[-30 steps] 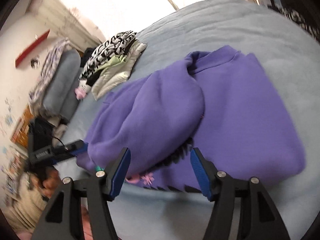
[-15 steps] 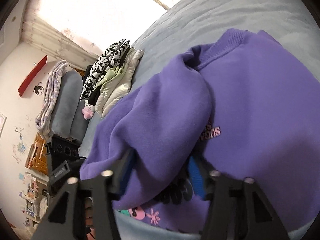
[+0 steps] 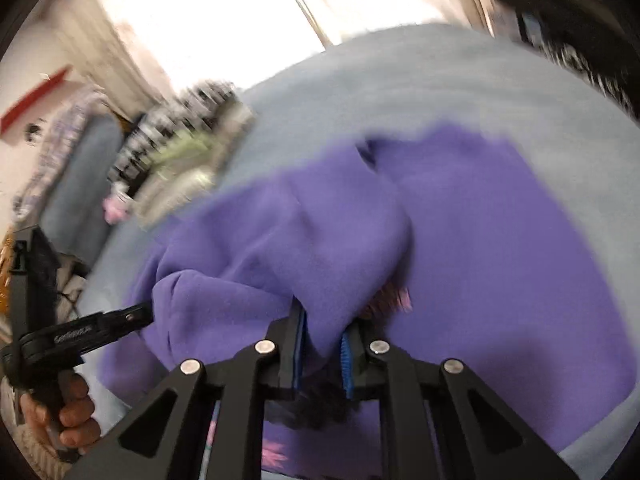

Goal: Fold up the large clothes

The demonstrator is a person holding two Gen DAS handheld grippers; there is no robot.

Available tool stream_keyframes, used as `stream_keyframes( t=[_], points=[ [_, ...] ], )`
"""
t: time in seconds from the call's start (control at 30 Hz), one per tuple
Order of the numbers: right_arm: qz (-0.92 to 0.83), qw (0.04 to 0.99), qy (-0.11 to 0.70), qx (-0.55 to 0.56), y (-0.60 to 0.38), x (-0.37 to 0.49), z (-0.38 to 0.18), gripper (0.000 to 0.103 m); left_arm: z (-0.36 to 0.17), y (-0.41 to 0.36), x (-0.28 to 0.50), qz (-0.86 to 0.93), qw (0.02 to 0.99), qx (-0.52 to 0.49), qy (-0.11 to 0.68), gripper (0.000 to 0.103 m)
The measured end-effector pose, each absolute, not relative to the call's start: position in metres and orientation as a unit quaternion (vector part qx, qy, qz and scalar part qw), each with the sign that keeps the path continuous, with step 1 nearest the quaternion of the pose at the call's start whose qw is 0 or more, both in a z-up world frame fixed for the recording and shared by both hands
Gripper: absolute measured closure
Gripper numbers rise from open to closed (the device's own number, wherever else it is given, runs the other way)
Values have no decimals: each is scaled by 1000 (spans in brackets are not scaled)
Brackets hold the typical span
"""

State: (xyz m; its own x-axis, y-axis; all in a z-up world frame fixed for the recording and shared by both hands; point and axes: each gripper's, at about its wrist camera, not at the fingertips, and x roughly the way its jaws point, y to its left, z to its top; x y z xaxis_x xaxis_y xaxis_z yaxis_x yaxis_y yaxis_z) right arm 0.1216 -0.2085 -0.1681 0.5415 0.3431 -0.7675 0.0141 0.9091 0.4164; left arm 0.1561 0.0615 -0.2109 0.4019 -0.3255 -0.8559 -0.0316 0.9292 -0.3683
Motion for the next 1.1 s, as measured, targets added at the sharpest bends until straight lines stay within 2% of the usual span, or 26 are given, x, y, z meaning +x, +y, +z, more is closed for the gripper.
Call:
stream_keyframes(
  t=[0.1,0.23,0.37,0.43,0.63,0.77,0.97,1.1],
  points=[
    [90,862,459,194,-209,114,-169,87,-208,58,151,-77,830,-148,532,93],
    [99,855,471,194,-212,112,-164,81,-201,50,145,-79,836,-135,525,90],
    [88,858,472,182,-216,104,-151,75,-194,61,130,-78,840,-142,518,77],
    [79,866,464,167,-215,96,-140,74,-181,60,122,-74,844,-142,511,74],
    [69,913,383,121,-212,74,-99,74,-151,60,103,-90,871,-128,466,73],
    [87,914,379,116,-201,92,-96,74,-133,42,103,-140,878,-124,440,73],
    [109,910,389,90,-182,127,-114,74,-145,-13,122,-169,887,-77,422,74],
    [93,905,411,59,-172,144,-141,74,-177,-23,150,-127,890,-41,436,74]
  ],
)
